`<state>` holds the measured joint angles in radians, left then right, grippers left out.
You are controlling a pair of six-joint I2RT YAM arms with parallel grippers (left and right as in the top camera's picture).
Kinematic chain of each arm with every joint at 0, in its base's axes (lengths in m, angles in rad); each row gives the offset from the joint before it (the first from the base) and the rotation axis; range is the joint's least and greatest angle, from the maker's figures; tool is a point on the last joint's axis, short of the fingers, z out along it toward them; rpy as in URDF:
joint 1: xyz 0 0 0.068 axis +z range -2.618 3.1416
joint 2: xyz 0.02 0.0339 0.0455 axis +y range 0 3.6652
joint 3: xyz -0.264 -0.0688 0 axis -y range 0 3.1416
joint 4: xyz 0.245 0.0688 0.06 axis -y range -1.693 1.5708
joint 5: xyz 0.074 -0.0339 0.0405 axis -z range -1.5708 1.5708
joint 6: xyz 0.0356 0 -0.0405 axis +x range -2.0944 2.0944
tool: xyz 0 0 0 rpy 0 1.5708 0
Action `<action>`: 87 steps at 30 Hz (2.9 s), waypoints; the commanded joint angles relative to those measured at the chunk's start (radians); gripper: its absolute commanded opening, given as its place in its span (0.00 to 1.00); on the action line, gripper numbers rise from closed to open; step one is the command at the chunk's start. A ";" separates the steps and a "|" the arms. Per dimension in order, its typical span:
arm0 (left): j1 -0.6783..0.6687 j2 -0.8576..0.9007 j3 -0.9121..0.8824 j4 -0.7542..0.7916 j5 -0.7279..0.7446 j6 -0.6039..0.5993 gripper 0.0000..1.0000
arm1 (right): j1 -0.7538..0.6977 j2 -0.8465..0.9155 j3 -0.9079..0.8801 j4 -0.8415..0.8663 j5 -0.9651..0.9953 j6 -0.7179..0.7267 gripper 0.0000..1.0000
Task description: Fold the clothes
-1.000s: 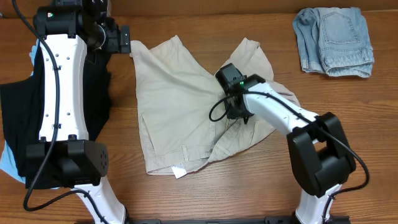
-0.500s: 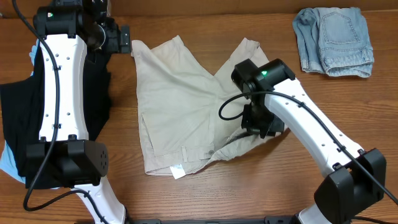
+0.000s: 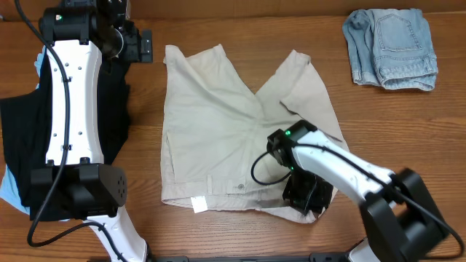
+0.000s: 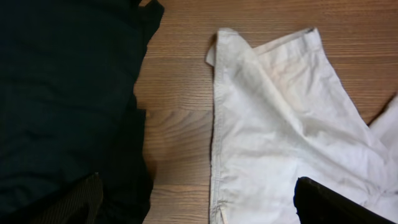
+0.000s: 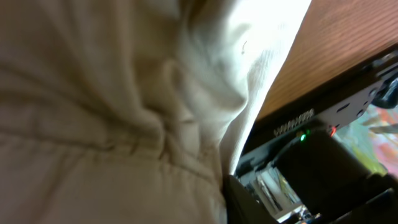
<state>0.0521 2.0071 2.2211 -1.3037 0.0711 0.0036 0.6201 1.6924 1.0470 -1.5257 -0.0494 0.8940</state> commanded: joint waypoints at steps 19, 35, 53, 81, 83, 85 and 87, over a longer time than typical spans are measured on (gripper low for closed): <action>-0.006 0.029 0.007 0.039 0.008 0.019 1.00 | -0.008 -0.402 0.063 0.379 0.202 -0.188 0.77; -0.007 0.034 -0.024 0.049 0.008 0.018 1.00 | -0.459 -0.002 0.066 0.965 0.074 -0.397 0.79; -0.007 0.034 -0.044 0.062 0.008 0.016 1.00 | -0.462 0.126 0.066 1.242 0.066 -0.824 0.77; -0.007 0.034 -0.044 0.060 0.008 0.016 1.00 | -0.363 0.282 0.077 1.316 0.319 -0.828 0.49; -0.007 0.034 -0.044 0.061 0.008 0.016 1.00 | -0.365 0.273 0.093 1.299 0.321 -0.802 0.37; -0.007 0.034 -0.044 0.062 0.008 0.016 1.00 | -0.368 0.257 0.112 1.281 0.321 -0.782 0.24; -0.007 0.034 -0.044 0.063 0.008 0.016 1.00 | -0.370 0.234 0.135 1.262 0.322 -0.761 0.18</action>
<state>0.0521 2.0296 2.1826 -1.2434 0.0715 0.0036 0.2592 1.9591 1.1309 -0.2581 0.2413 0.0845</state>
